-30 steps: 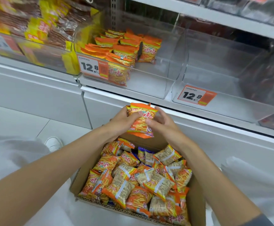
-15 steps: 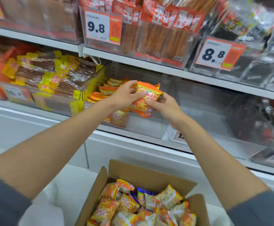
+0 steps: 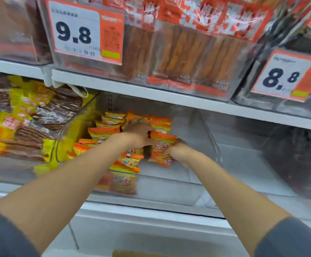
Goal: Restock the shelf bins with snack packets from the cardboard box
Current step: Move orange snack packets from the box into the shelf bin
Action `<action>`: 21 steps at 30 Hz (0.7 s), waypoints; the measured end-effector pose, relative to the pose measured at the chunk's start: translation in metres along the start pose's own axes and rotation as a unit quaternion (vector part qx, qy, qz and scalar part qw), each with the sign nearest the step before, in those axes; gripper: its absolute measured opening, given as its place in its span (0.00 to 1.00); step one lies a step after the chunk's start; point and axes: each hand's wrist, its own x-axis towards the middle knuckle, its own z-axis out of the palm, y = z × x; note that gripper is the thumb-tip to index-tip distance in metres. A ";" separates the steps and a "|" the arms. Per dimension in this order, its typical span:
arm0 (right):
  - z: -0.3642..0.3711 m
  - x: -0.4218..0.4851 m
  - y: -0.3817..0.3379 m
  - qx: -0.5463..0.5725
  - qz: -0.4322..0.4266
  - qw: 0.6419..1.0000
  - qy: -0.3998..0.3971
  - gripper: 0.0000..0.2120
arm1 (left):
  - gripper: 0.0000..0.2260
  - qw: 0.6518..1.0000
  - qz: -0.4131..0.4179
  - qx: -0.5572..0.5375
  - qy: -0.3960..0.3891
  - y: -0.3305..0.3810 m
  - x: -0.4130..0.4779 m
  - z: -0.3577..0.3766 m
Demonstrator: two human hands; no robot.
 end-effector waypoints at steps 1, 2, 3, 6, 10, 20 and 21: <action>0.002 0.001 -0.002 -0.019 -0.003 1.000 -0.002 0.28 | 0.28 1.000 0.000 -0.015 0.015 -0.003 0.002 0.002; 0.003 0.003 -0.003 -0.024 -0.003 1.000 0.006 0.33 | 0.28 0.999 0.001 -0.040 0.032 -0.006 0.003 0.004; 0.003 0.003 -0.004 -0.014 -0.008 1.000 0.017 0.37 | 0.27 0.997 0.004 -0.064 0.046 -0.007 0.004 0.005; 0.003 0.006 -0.001 0.053 -0.042 0.997 0.028 0.41 | 0.25 0.992 0.010 -0.105 0.069 -0.013 0.002 0.005; 0.006 0.001 0.000 0.114 -0.042 0.993 0.004 0.37 | 0.23 0.991 0.004 -0.120 0.061 -0.018 0.002 0.006; 0.007 -0.011 0.000 0.102 -0.057 0.993 -0.004 0.30 | 0.23 0.991 0.011 -0.128 0.045 -0.016 -0.004 0.006; 0.006 -0.011 0.000 0.107 -0.056 0.993 -0.002 0.30 | 0.23 0.990 0.009 -0.134 0.045 -0.016 -0.004 0.006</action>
